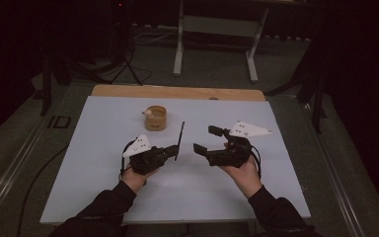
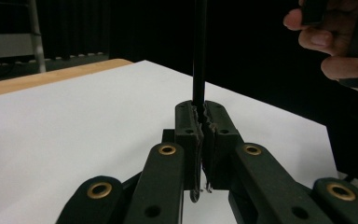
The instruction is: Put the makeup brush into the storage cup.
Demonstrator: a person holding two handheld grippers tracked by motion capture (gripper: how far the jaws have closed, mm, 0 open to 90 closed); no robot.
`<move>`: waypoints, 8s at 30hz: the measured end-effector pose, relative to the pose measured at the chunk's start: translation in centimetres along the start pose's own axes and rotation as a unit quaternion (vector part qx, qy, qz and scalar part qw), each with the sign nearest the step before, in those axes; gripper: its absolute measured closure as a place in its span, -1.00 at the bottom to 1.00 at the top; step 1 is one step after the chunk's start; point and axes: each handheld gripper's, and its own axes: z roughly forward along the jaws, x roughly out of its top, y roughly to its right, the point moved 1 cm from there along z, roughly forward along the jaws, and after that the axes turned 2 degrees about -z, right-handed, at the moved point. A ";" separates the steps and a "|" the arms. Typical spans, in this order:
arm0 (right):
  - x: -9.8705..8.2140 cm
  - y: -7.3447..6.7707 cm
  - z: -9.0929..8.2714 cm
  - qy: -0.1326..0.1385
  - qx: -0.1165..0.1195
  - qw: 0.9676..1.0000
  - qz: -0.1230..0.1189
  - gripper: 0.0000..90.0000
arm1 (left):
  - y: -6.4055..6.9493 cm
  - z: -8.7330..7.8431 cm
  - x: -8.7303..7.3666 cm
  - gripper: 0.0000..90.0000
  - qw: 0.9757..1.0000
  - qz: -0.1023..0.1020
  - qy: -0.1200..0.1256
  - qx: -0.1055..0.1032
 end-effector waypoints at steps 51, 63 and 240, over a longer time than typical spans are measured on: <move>0.8 -0.3 3.6 -0.032 -0.013 0.998 0.053 0.91 | 0.9 2.1 -0.3 0.93 0.999 0.005 -0.012 -0.049; 1.1 -0.2 3.5 -0.037 -0.018 0.999 0.015 0.91 | 0.8 1.8 1.0 -0.18 0.998 -0.006 -0.056 -0.027; 6.5 8.5 23.1 -0.055 -0.055 0.997 -0.024 0.91 | -0.4 -4.4 -1.7 -0.92 0.998 0.053 -0.036 0.019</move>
